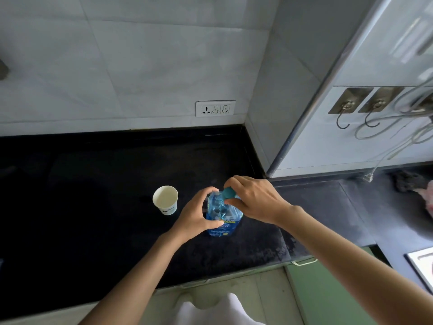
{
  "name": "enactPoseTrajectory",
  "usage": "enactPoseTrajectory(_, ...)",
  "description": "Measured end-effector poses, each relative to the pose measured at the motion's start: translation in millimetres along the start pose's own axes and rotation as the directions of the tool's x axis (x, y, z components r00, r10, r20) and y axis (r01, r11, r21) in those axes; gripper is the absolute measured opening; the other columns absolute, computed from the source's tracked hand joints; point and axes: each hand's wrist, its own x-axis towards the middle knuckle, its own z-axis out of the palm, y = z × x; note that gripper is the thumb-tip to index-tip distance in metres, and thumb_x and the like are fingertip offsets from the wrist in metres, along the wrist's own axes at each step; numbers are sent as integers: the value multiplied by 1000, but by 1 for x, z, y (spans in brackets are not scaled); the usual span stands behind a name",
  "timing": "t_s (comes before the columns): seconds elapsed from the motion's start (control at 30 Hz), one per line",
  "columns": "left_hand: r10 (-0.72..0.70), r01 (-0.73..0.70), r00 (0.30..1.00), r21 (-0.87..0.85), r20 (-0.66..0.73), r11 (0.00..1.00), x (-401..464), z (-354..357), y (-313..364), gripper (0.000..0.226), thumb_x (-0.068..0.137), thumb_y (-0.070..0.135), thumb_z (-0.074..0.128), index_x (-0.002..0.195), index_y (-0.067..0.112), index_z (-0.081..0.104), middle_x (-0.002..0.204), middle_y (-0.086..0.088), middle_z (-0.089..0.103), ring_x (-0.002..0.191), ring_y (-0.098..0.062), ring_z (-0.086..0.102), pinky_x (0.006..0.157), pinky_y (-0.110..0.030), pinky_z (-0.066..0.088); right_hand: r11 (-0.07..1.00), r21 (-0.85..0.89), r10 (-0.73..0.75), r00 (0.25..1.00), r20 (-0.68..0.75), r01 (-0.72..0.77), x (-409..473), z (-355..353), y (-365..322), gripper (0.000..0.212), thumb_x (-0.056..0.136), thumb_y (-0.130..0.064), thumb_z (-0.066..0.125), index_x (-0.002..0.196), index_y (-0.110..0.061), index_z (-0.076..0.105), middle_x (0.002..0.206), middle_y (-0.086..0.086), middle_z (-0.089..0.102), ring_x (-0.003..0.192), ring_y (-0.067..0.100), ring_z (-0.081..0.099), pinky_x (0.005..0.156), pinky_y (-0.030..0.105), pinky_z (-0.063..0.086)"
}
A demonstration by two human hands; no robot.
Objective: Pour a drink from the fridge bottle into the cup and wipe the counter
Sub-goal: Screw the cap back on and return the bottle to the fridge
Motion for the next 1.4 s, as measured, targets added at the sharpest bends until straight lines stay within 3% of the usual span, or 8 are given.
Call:
enactPoseTrajectory(0.17,4,-4,1000,-2,-6,1000,0,0,-1,75,66,21,82,123,44,41,126,28,48,120,7,44,97,-28,49,958,-8,285,952,-113,-288,-3,13,-24,41,89,-53,44,87,-13,51,71,-5,60,53,13,57,39,23,35)
enactPoseTrajectory(0.27,6,-6,1000,-20,3,1000,1,0,-2,75,66,20,82,125,41,42,128,25,48,121,6,44,97,-26,47,929,75,370,919,-138,-362,-1,14,-27,42,85,-57,51,83,-15,49,67,-6,58,48,11,47,41,20,28)
enactPoseTrajectory(0.53,27,-27,1000,-31,-1,999,0,1,-4,76,66,20,83,127,38,42,127,23,48,121,4,45,94,-26,49,996,31,-83,994,70,81,7,-9,7,31,91,-42,59,108,-16,57,97,-4,61,77,15,62,51,20,33)
enactPoseTrajectory(0.73,37,-39,999,-58,-39,998,-2,3,-4,76,68,19,83,131,34,44,129,21,50,121,4,47,94,-20,49,992,-72,97,993,-66,-102,-1,9,-10,40,93,-51,40,91,-13,54,76,-4,59,59,13,58,41,22,36)
enactPoseTrajectory(0.9,48,-50,999,-66,-22,997,-2,2,-5,76,68,18,83,131,35,45,129,21,50,122,3,47,94,-21,49,954,44,299,937,-179,-296,-4,16,-24,37,85,-51,63,85,-15,54,67,-8,58,52,10,54,39,21,34)
enactPoseTrajectory(1.07,69,-71,997,-76,-34,995,-4,3,-7,77,69,16,83,134,31,45,131,16,49,124,-3,48,94,-23,50,999,34,-7,1000,3,7,-3,-3,0,33,92,-44,53,114,-19,57,97,-5,58,78,12,59,48,20,38)
enactPoseTrajectory(1.2,82,-86,995,-72,-53,994,-4,4,-8,78,69,14,83,135,28,45,131,16,49,123,-2,49,94,-22,50,980,-71,-179,981,73,184,7,-10,7,31,94,-40,52,109,-13,56,93,-1,60,74,16,60,47,24,41)
enactPoseTrajectory(1.4,77,-81,996,-82,-49,993,-4,5,-8,77,70,15,82,135,32,44,133,16,48,124,-3,48,95,-24,50,996,-77,34,999,-23,-36,-2,7,-8,36,95,-44,38,98,-12,54,85,-2,60,67,16,59,42,24,38)
